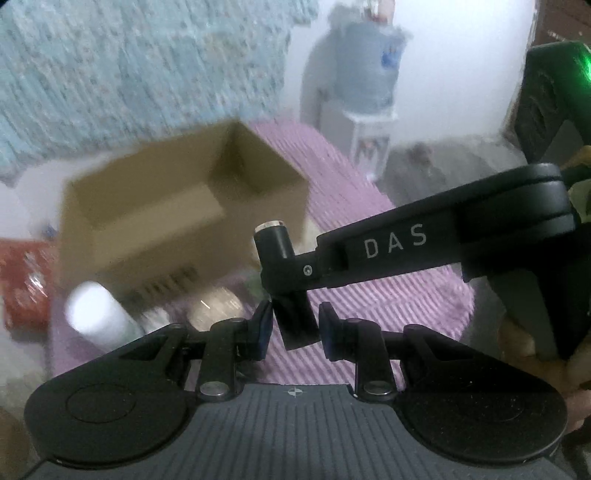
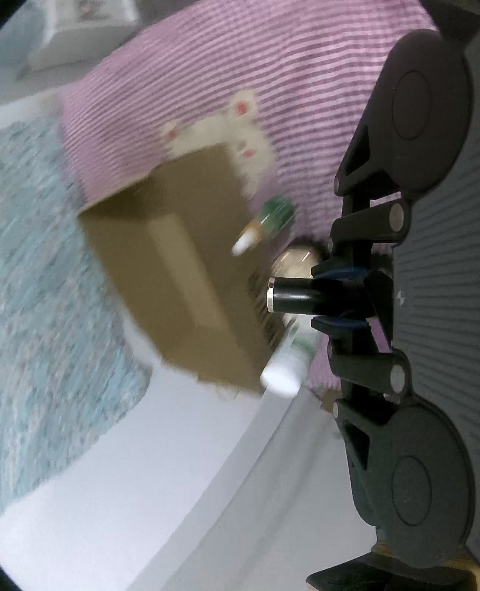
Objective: Organize rigid objects
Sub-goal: 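Carry the black cylinder into the box and release it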
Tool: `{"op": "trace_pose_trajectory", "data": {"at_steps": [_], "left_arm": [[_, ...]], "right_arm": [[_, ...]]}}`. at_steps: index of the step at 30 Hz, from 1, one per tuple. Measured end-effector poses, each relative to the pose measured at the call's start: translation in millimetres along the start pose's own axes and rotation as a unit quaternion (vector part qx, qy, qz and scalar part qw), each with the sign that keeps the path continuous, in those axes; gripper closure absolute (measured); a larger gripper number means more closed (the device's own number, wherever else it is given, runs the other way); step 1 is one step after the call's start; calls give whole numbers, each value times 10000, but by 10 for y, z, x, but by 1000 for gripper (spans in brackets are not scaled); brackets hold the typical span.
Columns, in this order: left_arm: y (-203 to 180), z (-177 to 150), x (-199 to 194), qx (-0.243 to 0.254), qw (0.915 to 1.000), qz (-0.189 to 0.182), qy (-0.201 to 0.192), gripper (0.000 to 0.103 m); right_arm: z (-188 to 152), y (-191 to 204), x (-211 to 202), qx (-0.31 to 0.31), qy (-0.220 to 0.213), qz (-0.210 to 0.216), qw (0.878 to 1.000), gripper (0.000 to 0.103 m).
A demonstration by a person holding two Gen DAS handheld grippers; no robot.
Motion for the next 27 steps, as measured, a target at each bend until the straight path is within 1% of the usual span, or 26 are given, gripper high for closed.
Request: {"op": "trace_pose_trajectory", "data": {"at_steps": [3,7,9,12,14,17,21,27], "left_arm": [[169,131,-160,14,9994,316,-157,77],[469,290,-226,-84,9977,651,-166,77],[647,359,-190,-177,9970,740,-107,77],[988,430,-71,-414,9967,694,5,77],[1169,464,34,-547,9962,658,141,77],[1453,523,308,-784,9944,578,408,77],[1738,531,693,-1063,9898,509,804,77],[2045,469,1213,-1219,9816,603,1342,77]], "right_arm": [[154,307,9,-217,-45,235,9995,79],[374,648,181,-465,65,429,9980,79],[517,762,349,-471,232,526,9972,80],[757,854,666,-339,546,591,9962,79],[915,869,895,-249,754,568,9952,80],[1119,821,1289,-73,1082,451,9931,80],[1360,695,1847,174,1456,235,9889,80],[1501,425,2632,577,1918,-7,9797,80]]}}
Point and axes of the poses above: each gripper's, at about its wrist camera, not at the fingertips, and x roughly the way its jaws point, y to its left, z to its top, the point moved 5 cm from there along x, roughly the way its jaws point, and after that the axes turned 9 degrees about x, right-handed, at the moved point
